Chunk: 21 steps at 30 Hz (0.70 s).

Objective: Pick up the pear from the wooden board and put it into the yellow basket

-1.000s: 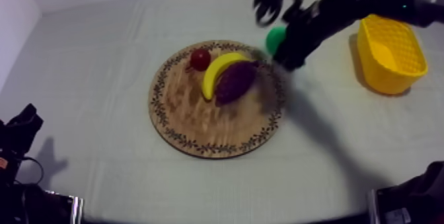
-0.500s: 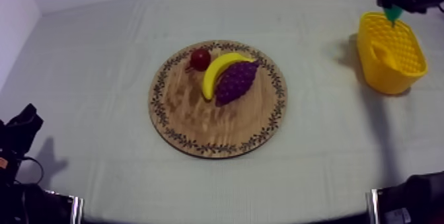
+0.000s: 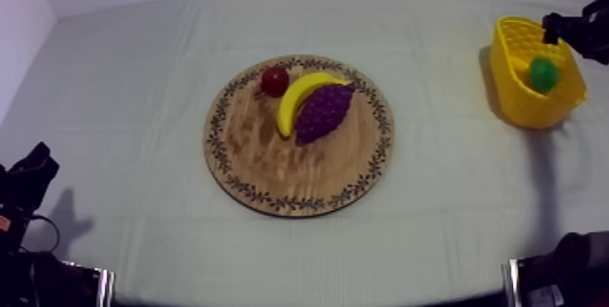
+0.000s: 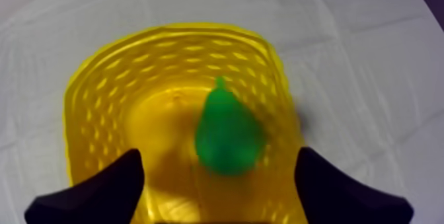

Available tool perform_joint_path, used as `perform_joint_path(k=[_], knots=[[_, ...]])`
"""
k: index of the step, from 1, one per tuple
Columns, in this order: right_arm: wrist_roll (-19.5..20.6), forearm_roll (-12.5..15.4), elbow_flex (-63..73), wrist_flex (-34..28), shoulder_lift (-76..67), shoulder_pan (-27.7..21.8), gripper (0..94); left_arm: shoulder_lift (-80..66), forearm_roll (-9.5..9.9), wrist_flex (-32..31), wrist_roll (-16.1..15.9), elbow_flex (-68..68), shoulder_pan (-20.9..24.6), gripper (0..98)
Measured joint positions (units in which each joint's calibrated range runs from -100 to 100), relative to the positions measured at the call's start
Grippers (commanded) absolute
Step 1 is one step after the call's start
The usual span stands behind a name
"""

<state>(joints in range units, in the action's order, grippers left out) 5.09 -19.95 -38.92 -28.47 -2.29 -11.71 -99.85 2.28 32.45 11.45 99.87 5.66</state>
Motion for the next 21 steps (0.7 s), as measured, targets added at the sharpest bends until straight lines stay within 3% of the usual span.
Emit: perform_joint_path(k=[7, 12, 17, 21], knots=[[-5.09, 6.03, -0.55, 1.26, -2.4, -0.65, 58.5, 0.0, 0.0, 0.0, 0.0, 0.0, 0.0, 0.1], [-9.07, 10.73, -1.15, 1.85, -5.16, -0.65, 46.3, 0.0, 0.0, 0.0, 0.0, 0.0, 0.0, 0.1], [-10.7, 13.01, -2.41, 1.66, -7.79, 0.21, 28.8, 0.0, 0.0, 0.0, 0.0, 0.0, 0.0, 0.1], [-10.32, 13.05, -3.87, 1.28, -9.93, 1.27, 15.4, 0.0, 0.0, 0.0, 0.0, 0.0, 0.0, 0.1]])
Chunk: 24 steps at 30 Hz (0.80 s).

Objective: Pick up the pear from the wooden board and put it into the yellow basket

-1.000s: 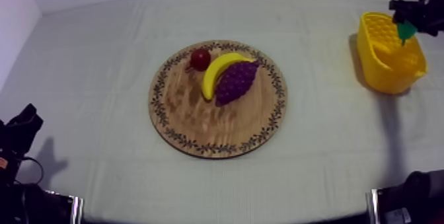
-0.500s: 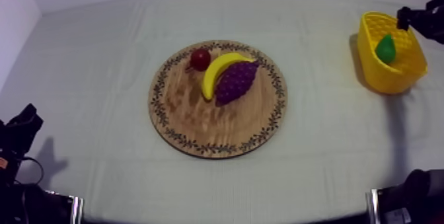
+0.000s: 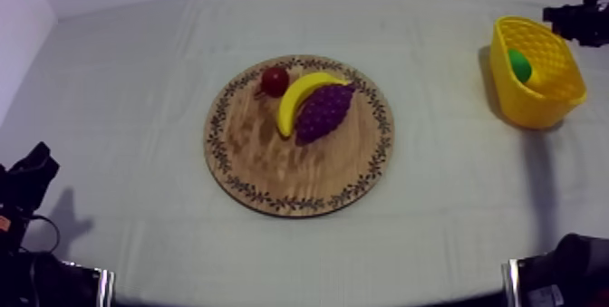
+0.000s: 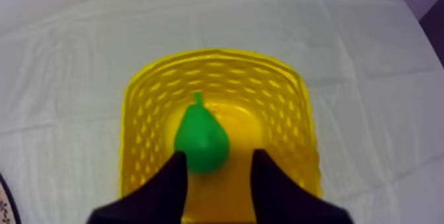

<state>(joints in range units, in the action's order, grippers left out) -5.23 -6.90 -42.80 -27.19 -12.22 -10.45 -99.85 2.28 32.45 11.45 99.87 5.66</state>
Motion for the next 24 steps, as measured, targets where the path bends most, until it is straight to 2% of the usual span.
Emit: perform_joint_path(k=[5, 13, 16, 19, 24], knots=[[0.96, -0.19, -2.39, 0.39, -3.03, 1.02, 4.0, 0.0, 0.0, 0.0, 0.0, 0.0, 0.0, 0.1], [1.27, 1.35, -9.76, 4.89, -10.55, 1.04, 0.5, 0.0, 0.0, 0.0, 0.0, 0.0, 0.0, 0.1], [-1.0, 4.03, -14.62, 8.4, -14.65, 1.02, 0.3, 0.0, 0.0, 0.0, 0.0, 0.0, 0.0, 0.1], [-4.46, 8.53, -20.28, 11.19, -19.9, 1.36, 0.3, 0.0, 0.0, 0.0, 0.0, 0.0, 0.0, 0.1], [-10.12, 15.33, -28.68, 12.29, -28.55, 2.32, 0.2, 0.0, 0.0, 0.0, 0.0, 0.0, 0.0, 0.1]])
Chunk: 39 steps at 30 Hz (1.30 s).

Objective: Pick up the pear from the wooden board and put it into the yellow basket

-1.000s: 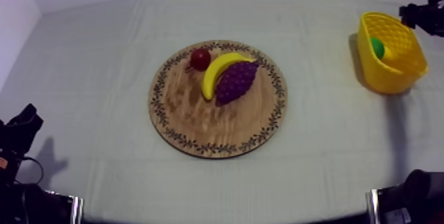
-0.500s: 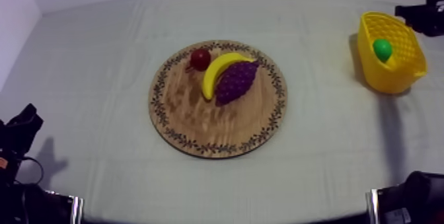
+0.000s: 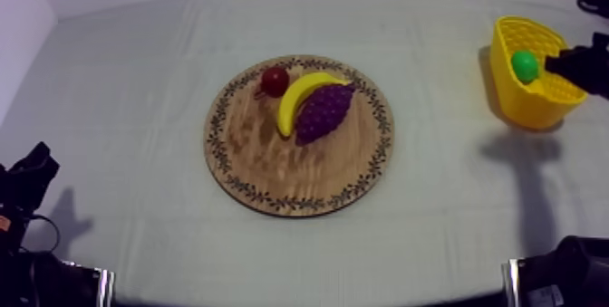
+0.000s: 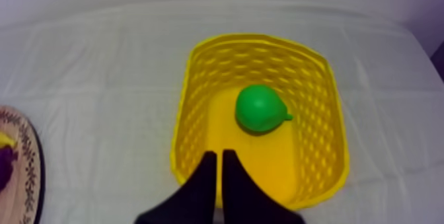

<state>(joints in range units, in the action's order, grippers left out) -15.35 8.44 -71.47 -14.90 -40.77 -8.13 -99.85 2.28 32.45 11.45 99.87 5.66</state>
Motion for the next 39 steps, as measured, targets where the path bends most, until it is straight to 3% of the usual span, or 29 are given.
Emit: perform_joint_path(k=[5, 13, 22, 28, 36, 39], knots=[[-4.25, 3.5, -8.67, 0.17, -9.34, 1.5, 0.2, 0.0, 0.0, 0.0, 0.0, 0.0, 0.0, 0.1], [-7.33, 2.89, -17.97, -4.42, -23.91, 2.01, 1.7, 0.0, 0.0, 0.0, 0.0, 0.0, 0.0, 0.1], [-1.95, -3.12, -22.42, -14.45, -38.58, 2.03, 7.4, 0.0, 0.0, 0.0, 0.0, 0.0, 0.0, 0.1], [-0.36, -3.06, -25.22, -20.15, -44.91, 2.31, 13.3, 0.0, 0.0, 0.0, 0.0, 0.0, 0.0, 0.1], [5.1, -8.44, -26.49, -25.16, -52.37, 7.07, 15.6, 0.0, 0.0, 0.0, 0.0, 0.0, 0.0, 0.1], [6.69, -8.97, -26.79, -25.63, -54.26, 8.16, 15.3, 0.0, 0.0, 0.0, 0.0, 0.0, 0.0, 0.1]])
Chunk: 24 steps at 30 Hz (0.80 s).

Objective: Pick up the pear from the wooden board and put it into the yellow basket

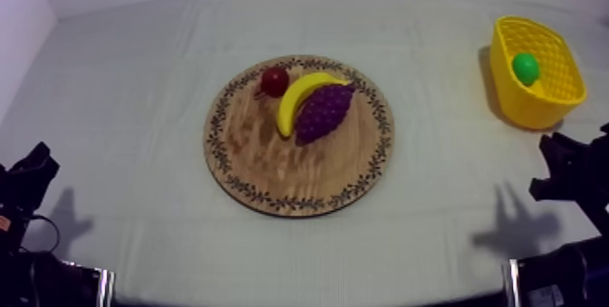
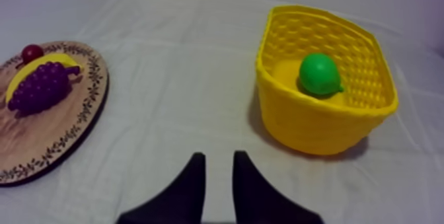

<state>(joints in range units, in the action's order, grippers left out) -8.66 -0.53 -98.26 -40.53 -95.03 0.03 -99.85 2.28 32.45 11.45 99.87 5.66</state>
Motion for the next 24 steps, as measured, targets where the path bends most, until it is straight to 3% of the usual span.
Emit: perform_joint_path(k=[8, 24], knots=[[-1.18, 0.95, -1.18, 0.9, -0.59, -0.8, 2.3, 0.0, 0.0, 0.0, 0.0, 0.0, 0.0, 0.1], [-2.77, 1.38, -1.52, 2.14, -0.59, -0.99, 0.5, 0.0, 0.0, 0.0, 0.0, 0.0, 0.0, 0.1]])
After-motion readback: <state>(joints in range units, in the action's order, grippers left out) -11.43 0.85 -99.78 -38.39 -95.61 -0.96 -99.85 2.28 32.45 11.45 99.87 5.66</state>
